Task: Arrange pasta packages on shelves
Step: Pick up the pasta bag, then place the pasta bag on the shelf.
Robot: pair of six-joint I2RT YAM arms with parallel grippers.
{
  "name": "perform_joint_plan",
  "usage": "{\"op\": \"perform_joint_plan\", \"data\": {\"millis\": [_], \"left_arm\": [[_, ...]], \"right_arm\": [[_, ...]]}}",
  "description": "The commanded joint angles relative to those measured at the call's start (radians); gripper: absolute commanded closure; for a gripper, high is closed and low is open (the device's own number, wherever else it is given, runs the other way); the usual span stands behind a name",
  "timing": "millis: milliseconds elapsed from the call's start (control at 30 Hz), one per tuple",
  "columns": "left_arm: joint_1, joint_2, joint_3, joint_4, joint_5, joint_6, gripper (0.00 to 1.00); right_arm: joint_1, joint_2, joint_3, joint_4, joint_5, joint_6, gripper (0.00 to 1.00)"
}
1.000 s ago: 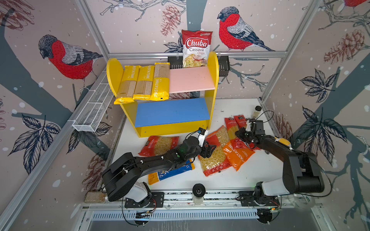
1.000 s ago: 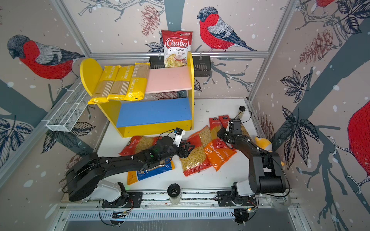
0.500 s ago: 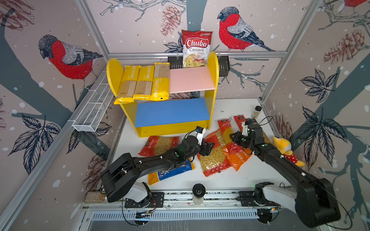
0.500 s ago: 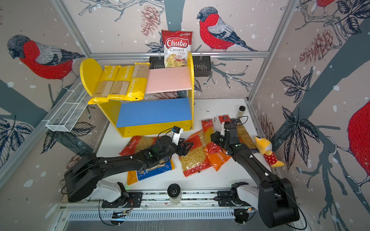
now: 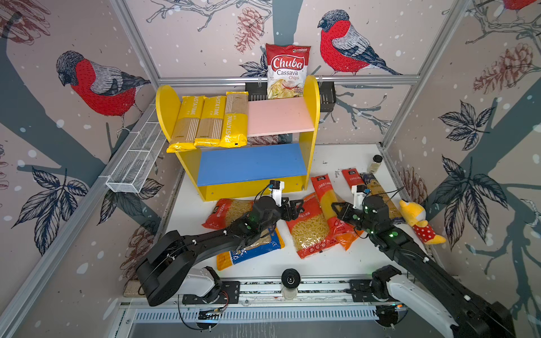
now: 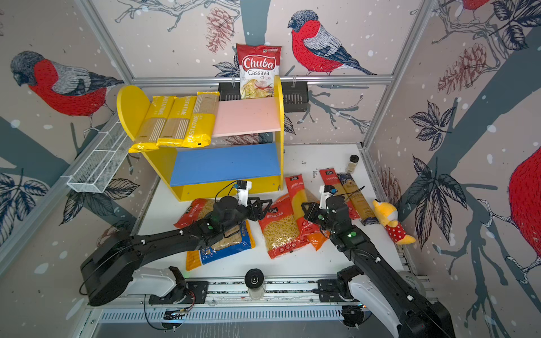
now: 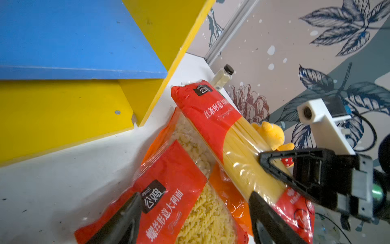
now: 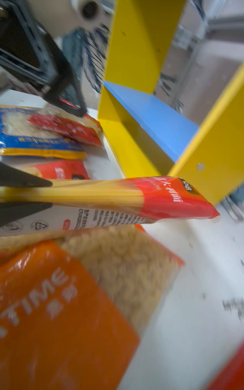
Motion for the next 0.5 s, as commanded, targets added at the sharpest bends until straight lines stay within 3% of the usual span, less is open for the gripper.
{"op": "perform_joint_plan", "data": {"millis": [0,267,467], "left_arm": [[0.040,-0.030,-0.038,0.125,0.007,-0.097,0.21],[0.086,-0.092,-0.113,0.236,0.044,-0.191,0.12],[0.086,-0.058,-0.112,0.354,0.110,-0.251,0.09]], "right_arm": [[0.030,-0.014,0.014,0.138,-0.037,-0.036,0.94],[0.034,-0.088,-0.005,0.142,-0.130,-0.032,0.98],[0.074,-0.098,-0.011,0.282,-0.189,0.046,0.98]]}}
